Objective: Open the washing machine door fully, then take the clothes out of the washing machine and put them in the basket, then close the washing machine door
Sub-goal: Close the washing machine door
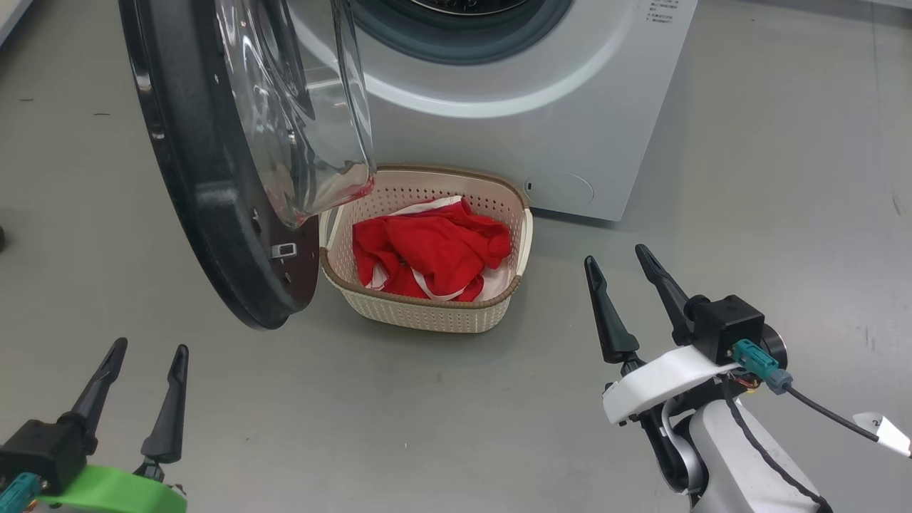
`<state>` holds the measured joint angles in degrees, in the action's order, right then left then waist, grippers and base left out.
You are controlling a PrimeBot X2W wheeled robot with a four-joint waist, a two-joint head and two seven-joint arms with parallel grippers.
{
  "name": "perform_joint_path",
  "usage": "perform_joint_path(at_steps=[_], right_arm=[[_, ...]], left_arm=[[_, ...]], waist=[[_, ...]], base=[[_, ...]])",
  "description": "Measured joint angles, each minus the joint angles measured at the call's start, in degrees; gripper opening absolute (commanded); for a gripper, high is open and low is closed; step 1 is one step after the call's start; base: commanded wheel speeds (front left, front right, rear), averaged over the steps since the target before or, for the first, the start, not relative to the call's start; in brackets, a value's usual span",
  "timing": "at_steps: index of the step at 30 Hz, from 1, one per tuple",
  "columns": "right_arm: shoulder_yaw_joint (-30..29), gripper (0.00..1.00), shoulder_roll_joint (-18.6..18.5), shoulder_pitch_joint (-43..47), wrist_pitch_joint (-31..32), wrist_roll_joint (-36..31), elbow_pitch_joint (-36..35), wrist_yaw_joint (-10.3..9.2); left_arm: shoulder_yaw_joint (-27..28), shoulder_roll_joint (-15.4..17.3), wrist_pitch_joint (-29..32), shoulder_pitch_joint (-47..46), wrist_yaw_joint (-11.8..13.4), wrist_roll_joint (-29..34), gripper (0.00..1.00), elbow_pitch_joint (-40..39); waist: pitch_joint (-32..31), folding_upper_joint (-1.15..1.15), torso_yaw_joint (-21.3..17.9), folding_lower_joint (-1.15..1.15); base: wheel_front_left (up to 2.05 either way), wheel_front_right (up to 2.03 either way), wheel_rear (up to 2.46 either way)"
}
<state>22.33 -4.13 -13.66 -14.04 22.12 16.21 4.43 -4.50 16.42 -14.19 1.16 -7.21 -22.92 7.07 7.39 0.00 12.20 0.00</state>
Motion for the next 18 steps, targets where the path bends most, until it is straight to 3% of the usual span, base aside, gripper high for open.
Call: perform_joint_path(at_steps=[18], right_arm=[[-0.03,1.0,0.07,0.05,-0.16,0.0,0.0,0.0]], left_arm=[[0.18,-0.58,-0.09,-0.09,0.0,-0.01,1.0,1.55]], waist=[[-0.44,0.0,0.71,0.0]], base=[[0.0,0.0,0.0]])
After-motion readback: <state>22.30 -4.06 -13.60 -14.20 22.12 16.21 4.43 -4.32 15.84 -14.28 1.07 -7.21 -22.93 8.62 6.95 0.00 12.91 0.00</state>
